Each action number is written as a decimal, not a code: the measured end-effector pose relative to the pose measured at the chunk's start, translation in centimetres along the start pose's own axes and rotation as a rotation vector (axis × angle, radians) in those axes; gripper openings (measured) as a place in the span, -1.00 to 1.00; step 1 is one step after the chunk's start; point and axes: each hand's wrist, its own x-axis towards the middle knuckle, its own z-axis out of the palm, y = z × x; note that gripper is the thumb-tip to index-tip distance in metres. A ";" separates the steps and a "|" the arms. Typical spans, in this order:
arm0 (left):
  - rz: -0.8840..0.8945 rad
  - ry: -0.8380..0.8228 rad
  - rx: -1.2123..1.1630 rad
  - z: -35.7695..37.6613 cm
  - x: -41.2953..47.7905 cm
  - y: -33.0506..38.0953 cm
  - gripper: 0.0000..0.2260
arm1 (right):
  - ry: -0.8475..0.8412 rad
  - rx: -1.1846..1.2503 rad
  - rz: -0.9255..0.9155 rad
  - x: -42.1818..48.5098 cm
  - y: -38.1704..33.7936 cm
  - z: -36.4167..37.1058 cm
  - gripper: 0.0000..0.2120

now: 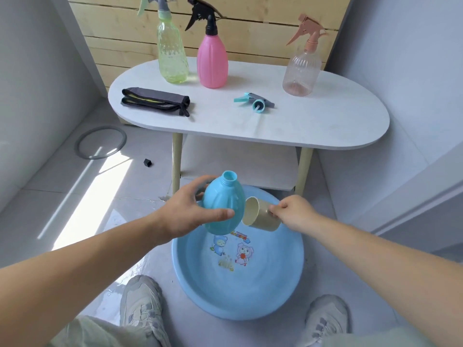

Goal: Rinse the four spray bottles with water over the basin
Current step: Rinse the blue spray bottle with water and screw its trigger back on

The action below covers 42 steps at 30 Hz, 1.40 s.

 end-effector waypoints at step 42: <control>-0.004 0.023 0.037 0.7 1.0 -1.5 -0.33 | -0.063 0.541 0.062 3.6 4.8 2.8 -0.67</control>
